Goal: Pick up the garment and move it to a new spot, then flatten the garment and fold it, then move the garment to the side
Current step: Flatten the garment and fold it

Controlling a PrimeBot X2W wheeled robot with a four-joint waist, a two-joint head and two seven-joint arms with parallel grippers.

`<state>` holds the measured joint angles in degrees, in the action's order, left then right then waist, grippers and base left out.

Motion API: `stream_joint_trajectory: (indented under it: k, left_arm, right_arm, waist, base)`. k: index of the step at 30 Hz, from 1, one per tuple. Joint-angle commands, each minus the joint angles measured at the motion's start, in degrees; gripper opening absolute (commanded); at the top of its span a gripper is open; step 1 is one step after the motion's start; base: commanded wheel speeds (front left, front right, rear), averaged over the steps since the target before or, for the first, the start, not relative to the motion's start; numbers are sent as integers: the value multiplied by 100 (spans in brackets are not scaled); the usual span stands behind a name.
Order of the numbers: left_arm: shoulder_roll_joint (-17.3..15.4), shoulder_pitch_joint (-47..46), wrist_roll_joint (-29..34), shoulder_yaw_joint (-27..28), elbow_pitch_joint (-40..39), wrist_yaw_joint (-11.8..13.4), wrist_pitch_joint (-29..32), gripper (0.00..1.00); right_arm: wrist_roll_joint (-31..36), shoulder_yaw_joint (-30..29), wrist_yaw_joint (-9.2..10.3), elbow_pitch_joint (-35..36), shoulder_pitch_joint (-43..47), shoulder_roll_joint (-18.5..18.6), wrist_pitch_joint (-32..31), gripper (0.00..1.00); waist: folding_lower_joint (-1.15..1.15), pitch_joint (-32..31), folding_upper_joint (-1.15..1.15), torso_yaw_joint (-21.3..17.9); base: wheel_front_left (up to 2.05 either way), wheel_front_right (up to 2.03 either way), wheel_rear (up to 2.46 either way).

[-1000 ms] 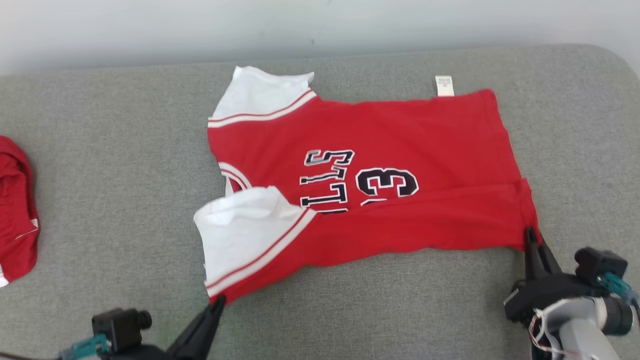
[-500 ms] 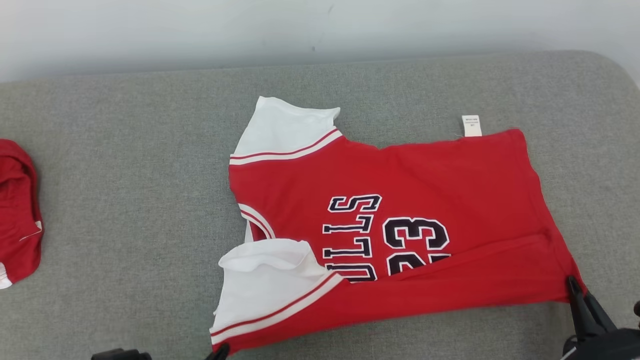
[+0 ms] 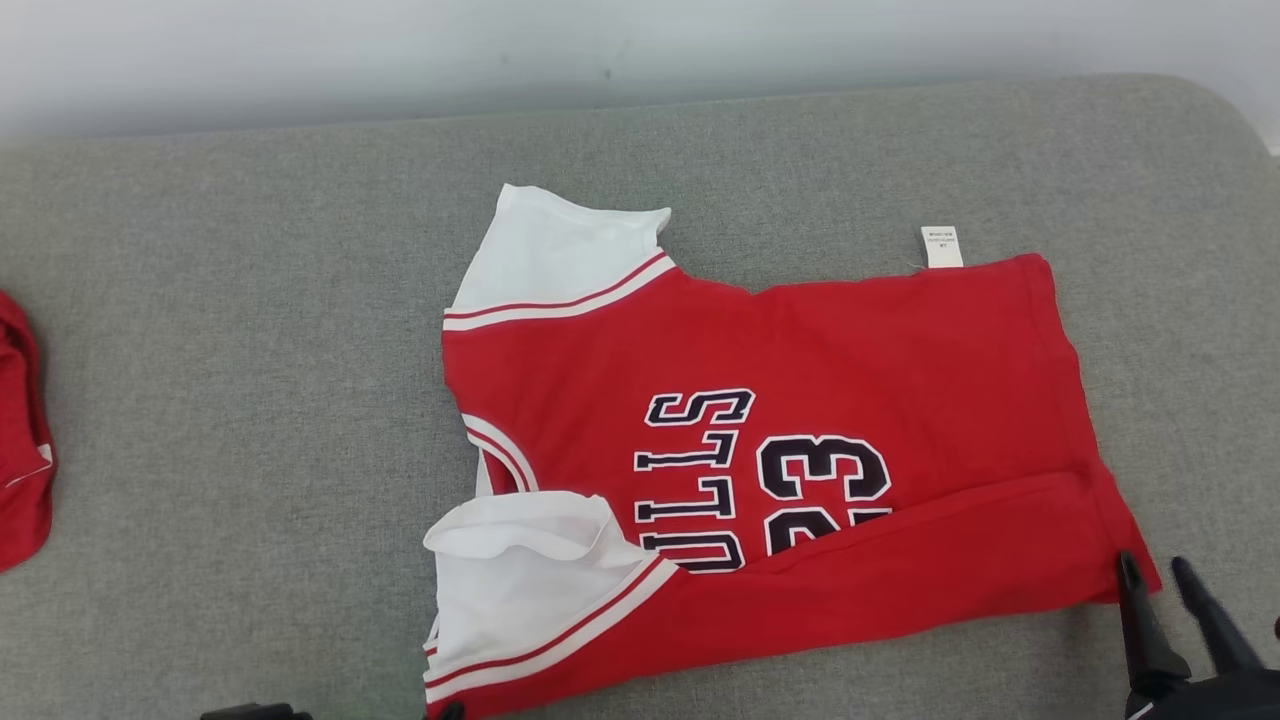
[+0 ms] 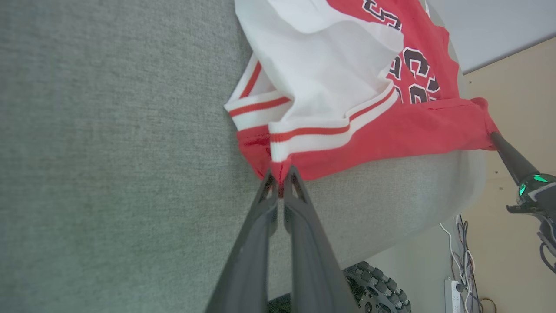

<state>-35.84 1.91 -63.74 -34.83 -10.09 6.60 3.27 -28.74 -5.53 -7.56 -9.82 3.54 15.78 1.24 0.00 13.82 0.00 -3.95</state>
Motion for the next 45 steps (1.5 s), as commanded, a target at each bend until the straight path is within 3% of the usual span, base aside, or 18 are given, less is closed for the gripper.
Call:
stream_joint_trajectory:
  k: [1, 6, 10, 13, 14, 15, 21, 26, 32, 39, 45]
  left_arm:
    - [62, -81, 30, 20, 19, 16, -67, 100]
    - [16, -146, 101, 328, -70, 151, -387, 100]
    - [-280, -841, 78, 883, -419, 188, -356, 100]
    - [-489, -1801, 90, 1057, -297, 38, 66, 100]
    - [-642, -2664, 88, 1003, -51, -137, 639, 100]
    - [-670, -2963, 41, 983, 46, -196, 857, 100]
    - [-542, -4433, -283, 773, 808, -348, 2098, 100]
    - [-377, -5888, -180, 422, 1867, -488, 3176, 100]
    - [-331, -6662, 51, 90, 2704, -779, 3725, 100]
    - [-795, -7322, 276, -153, 3249, -1250, 4257, 100]
    - [-1062, -7425, 169, -171, 3308, -1366, 4368, 100]
  right_arm:
    - [96, -71, 16, 74, -7, -26, 60, 100]
    - [421, -263, 15, 385, -70, -140, 377, 100]
    - [912, -168, 15, 732, -323, -424, 818, 100]
    - [1030, 77, 15, 748, -576, -544, 887, 100]
    - [1123, 312, 15, 692, -854, -528, 877, 100]
    - [1135, 368, 16, 674, -949, -533, 882, 100]
    - [1251, 602, 15, 588, -1396, -599, 918, 100]
    - [1326, 850, 16, 438, -1799, -707, 1014, 100]
    - [1343, 1017, 15, 281, -2019, -864, 1160, 100]
    - [1300, 1303, 16, 106, -2238, -1056, 1350, 100]
    - [1243, 1337, 16, 40, -2256, -1137, 1397, 100]
  waist:
    - [0, -13, 0, -10]
    - [0, -66, 0, -55]
    - [0, -4, 0, -101]
    - [0, 191, 0, -160]
    - [0, 437, 0, -250]
    - [0, 526, 0, -281]
    - [0, 910, 0, -439]
    - [0, 1313, 0, -712]
    - [0, 1628, 0, -1034]
    - [0, 2084, 0, -1631]
    - [0, 2198, 0, -1818]
  base:
    - [0, 0, 0]
    - [0, 0, 0]
    - [0, 0, 0]
    - [0, 0, 0]
    - [0, 0, 0]
    - [0, 0, 0]
    - [0, 0, 0]
    - [0, 0, 0]
    - [0, 0, 0]
    - [0, 0, 0]
    - [0, 0, 0]
